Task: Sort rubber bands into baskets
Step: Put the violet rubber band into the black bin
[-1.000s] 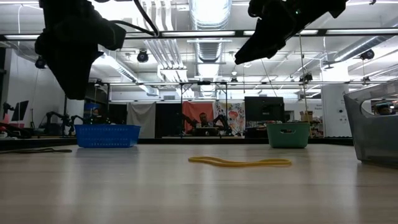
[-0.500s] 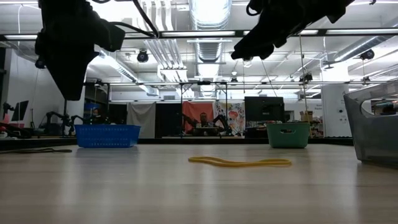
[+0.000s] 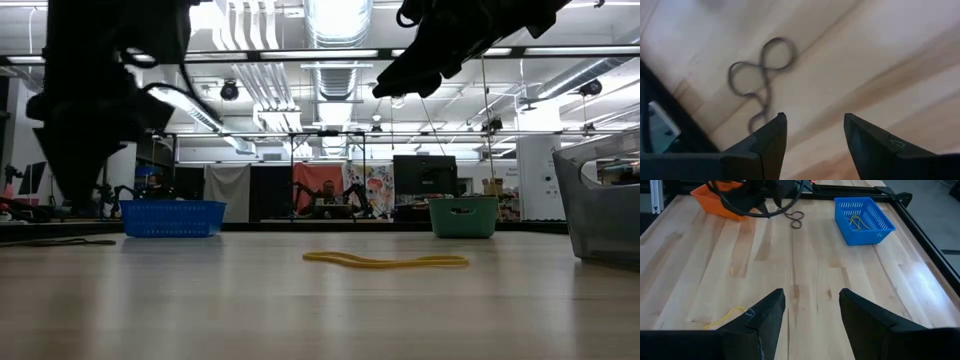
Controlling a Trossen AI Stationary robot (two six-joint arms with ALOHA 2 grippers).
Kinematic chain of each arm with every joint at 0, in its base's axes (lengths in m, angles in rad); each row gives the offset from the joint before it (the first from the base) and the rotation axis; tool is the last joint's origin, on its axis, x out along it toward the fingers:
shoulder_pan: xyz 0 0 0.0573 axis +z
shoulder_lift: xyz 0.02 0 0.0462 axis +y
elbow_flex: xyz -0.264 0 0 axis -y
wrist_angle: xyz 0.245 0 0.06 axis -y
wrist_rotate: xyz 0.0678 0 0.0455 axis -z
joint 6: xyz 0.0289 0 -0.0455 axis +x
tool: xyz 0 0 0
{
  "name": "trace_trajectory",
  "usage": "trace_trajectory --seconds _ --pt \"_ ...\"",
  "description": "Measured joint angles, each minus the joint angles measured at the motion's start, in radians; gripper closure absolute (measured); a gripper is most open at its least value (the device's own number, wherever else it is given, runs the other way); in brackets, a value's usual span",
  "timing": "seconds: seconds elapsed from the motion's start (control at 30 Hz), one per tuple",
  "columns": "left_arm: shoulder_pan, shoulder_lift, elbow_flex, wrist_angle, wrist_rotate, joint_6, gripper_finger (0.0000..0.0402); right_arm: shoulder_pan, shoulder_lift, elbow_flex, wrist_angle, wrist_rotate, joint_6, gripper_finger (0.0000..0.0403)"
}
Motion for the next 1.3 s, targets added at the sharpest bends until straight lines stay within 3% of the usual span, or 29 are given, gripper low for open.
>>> trace_trajectory --seconds 0.23,0.6,1.0,1.13,1.3 --pt "0.065 -0.074 -0.134 0.006 0.032 0.000 0.0226 0.000 0.000 0.000 0.001 0.000 0.008 0.0218" --pt "0.145 -0.330 -0.338 0.159 0.039 0.001 0.0259 0.000 0.000 0.000 -0.002 0.000 0.021 0.0218" --pt "0.166 -0.335 -0.449 0.299 0.045 0.006 0.0266 0.000 0.000 0.000 -0.001 0.000 0.034 0.0218" --pt "0.166 -0.317 -0.450 0.305 0.047 0.007 0.0297 0.000 0.000 0.000 -0.002 0.000 0.035 0.0218" --pt "0.165 -0.308 -0.430 0.312 0.049 0.030 0.0383 0.000 0.000 0.000 -0.002 0.000 0.035 0.0218"
